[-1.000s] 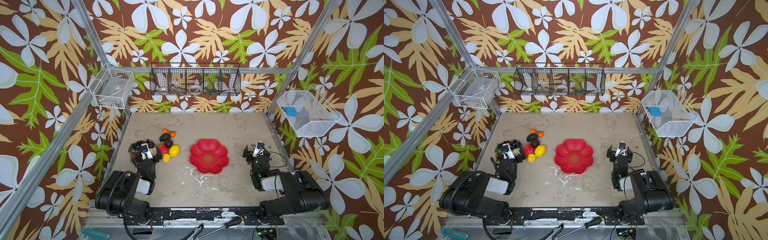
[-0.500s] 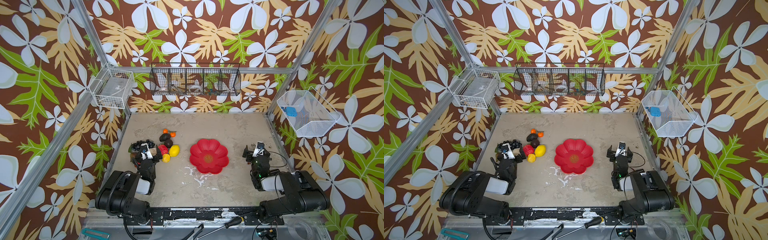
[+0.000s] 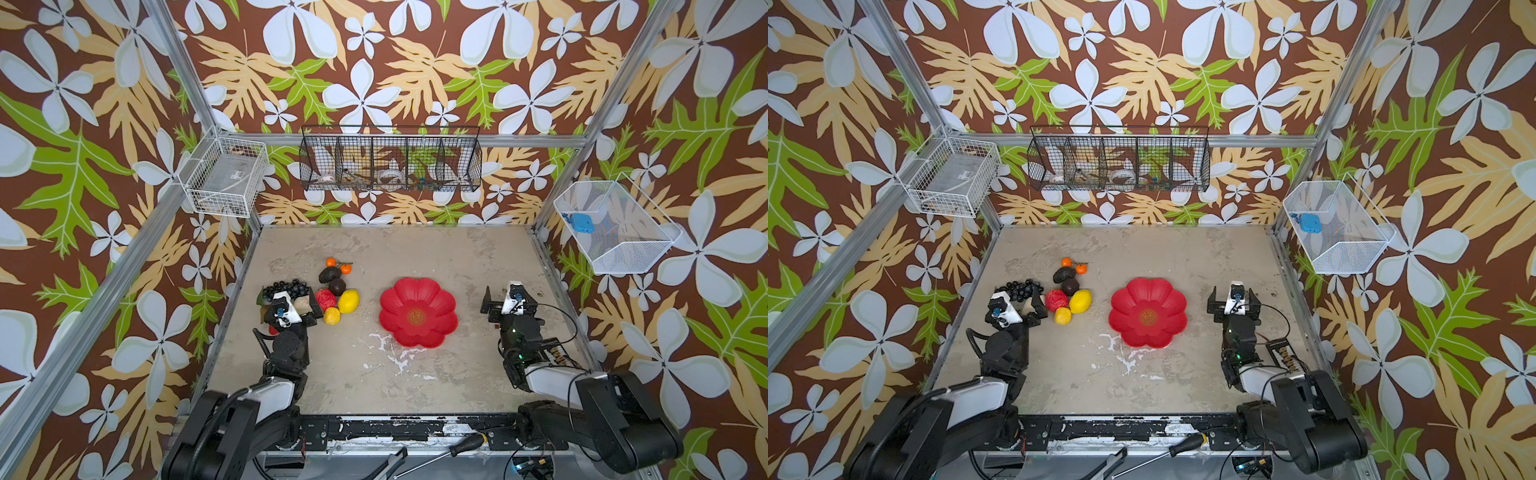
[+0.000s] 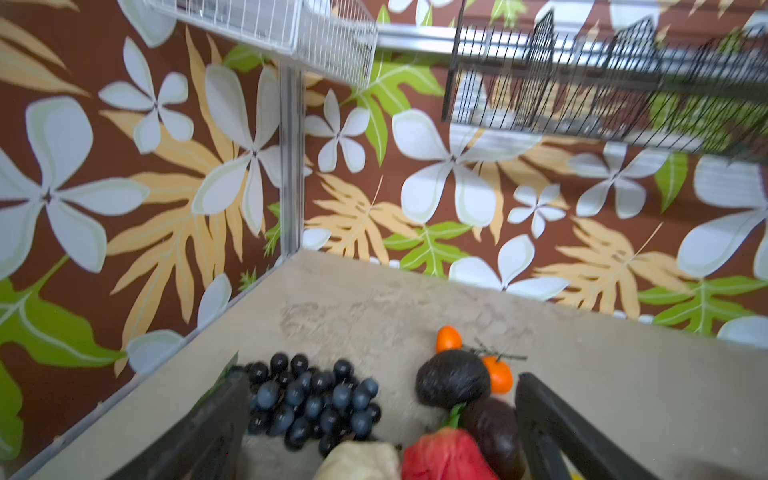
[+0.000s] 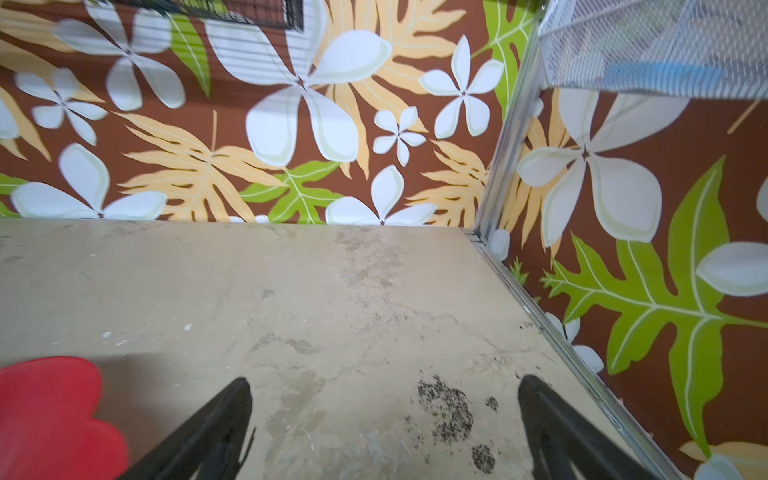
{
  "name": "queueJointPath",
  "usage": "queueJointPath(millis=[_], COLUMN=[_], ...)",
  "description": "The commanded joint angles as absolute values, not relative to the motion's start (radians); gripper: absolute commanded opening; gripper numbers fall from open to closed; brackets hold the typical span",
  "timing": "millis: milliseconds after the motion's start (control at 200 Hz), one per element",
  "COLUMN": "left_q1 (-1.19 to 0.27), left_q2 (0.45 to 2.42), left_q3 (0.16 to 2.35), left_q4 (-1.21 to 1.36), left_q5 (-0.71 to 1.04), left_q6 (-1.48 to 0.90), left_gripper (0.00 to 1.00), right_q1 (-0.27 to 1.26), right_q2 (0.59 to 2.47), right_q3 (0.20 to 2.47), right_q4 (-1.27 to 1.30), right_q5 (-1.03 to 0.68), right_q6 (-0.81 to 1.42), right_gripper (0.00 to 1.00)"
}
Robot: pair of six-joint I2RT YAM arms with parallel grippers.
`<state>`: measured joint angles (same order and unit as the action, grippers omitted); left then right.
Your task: Place and organize the fake fruits in the fruit bowl
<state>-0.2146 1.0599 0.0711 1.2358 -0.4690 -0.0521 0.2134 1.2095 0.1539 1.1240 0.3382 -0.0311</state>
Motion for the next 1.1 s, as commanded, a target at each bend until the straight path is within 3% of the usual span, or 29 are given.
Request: queueJointPath(millis=[0, 220, 360, 510, 611, 776, 1096], left_q1=[-0.229, -0.334, -0.334, -0.334, -0.324, -0.321, -0.322], left_q2=[0.913, 0.707, 0.705, 0.700, 0.623, 0.596, 0.837], left_q3=[0.136, 0.249, 0.433, 0.519, 0.440, 0.377, 0.496], left_q4=[0.946, 0.644, 0.236, -0.040, -0.037, -0.026, -0.195], left_q5=[-0.528, -0.539, -0.491, -0.404, -0.325, -0.239, -0.395], left_q6=[-0.176, -0.469, -0.754, -0.827, -0.781, -0.789, -0.767], left_gripper=[1.00, 1.00, 1.00, 1.00, 1.00, 1.00, 1.00], right_q1=[0.236, 0.236, 0.235, 0.236, 0.235, 0.234, 0.234], right_q2=[1.091, 0.813, 0.691, 0.661, 0.654, 0.617, 0.641], right_q3=[0.160, 0.282, 0.391, 0.557, 0.568, 0.488, 0.464], right_q4=[1.018, 0.716, 0.494, 0.152, 0.001, 0.038, -0.014], right_q5=[0.358, 0.125, 0.129, 0.108, 0.217, 0.104, -0.026], right_q6=[-0.045, 0.090, 0.255, 0.309, 0.502, 0.508, 0.484], right_gripper=[1.00, 1.00, 1.00, 1.00, 1.00, 1.00, 1.00])
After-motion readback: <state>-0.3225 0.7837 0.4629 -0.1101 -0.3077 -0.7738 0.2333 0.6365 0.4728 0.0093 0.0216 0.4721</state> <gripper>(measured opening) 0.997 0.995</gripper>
